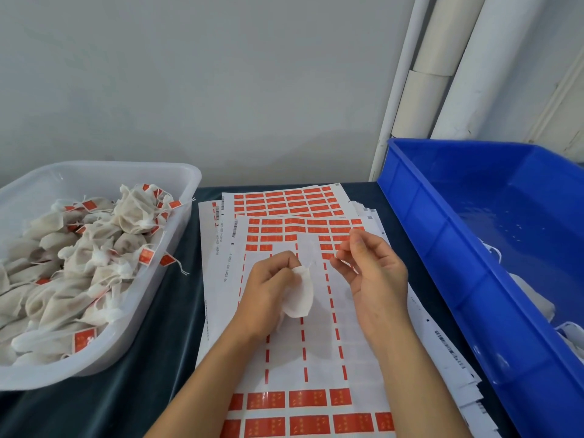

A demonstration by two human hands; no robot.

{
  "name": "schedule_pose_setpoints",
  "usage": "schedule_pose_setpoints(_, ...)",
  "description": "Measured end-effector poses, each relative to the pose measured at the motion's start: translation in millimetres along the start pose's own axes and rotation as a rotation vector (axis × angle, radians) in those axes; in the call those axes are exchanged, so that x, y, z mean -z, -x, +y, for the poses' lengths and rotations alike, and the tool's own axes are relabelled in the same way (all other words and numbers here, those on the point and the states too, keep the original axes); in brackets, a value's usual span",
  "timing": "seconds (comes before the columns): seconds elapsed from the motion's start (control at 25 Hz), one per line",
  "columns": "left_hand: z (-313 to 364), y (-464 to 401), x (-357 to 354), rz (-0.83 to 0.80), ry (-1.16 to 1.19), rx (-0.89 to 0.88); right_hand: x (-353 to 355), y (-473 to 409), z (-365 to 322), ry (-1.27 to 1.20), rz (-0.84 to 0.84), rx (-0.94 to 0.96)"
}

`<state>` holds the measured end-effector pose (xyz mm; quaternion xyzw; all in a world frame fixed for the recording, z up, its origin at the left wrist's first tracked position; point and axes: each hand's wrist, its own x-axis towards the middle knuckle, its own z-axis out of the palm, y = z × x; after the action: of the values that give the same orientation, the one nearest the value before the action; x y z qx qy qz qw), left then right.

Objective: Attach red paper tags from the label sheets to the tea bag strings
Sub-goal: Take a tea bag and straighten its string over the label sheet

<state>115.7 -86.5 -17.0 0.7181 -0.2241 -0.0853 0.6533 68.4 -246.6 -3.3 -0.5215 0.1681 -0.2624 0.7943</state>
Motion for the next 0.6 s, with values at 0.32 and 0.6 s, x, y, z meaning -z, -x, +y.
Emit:
schedule_pose_setpoints(0.32,7.8,-1.8,8.4,-0.021,0.147,0.032,-8.0,14.1,13.0,0.742,-0.492,0.447)
schedule_pose_setpoints(0.6,8.3,-2.9,5.7,-0.112,0.089,0.044,-2.8,12.4,14.4,0.843,-0.243,0.704)
